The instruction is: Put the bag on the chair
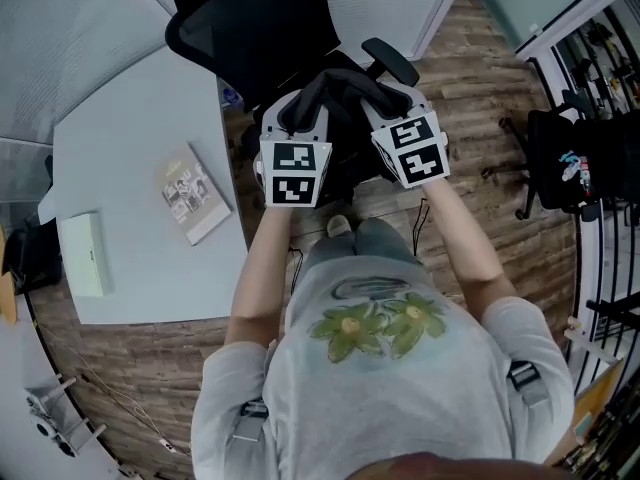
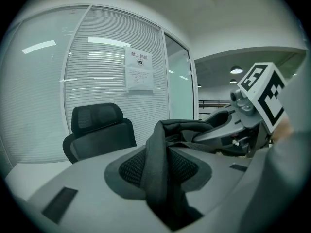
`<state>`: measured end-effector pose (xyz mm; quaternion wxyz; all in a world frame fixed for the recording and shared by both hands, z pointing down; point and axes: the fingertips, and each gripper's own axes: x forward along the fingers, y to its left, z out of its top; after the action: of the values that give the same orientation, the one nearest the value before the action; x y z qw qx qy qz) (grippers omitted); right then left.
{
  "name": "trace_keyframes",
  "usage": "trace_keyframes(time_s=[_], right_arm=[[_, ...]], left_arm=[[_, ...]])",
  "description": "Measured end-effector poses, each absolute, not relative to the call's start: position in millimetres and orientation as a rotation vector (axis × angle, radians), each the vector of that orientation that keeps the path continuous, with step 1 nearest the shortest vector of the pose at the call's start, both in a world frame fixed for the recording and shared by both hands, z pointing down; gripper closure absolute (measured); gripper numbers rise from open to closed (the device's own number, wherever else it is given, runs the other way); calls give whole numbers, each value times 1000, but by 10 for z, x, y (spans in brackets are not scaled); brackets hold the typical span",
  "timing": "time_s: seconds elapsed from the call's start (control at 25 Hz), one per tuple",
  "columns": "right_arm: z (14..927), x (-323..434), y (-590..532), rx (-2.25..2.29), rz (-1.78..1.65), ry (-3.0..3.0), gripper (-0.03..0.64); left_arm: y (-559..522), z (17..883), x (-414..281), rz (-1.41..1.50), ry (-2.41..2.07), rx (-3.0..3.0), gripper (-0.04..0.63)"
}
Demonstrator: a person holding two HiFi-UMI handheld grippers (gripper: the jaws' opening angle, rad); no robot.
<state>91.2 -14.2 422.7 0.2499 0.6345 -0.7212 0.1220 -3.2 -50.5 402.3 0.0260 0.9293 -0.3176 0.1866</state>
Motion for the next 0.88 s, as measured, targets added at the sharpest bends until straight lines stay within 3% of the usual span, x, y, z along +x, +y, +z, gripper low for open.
trace_keyframes(time_s=[0.88], right_arm=[[4061, 1062, -1119, 1663, 324, -2025, 477]], left_arm=[[-1433, 3826, 101, 543, -1066, 2876, 446]])
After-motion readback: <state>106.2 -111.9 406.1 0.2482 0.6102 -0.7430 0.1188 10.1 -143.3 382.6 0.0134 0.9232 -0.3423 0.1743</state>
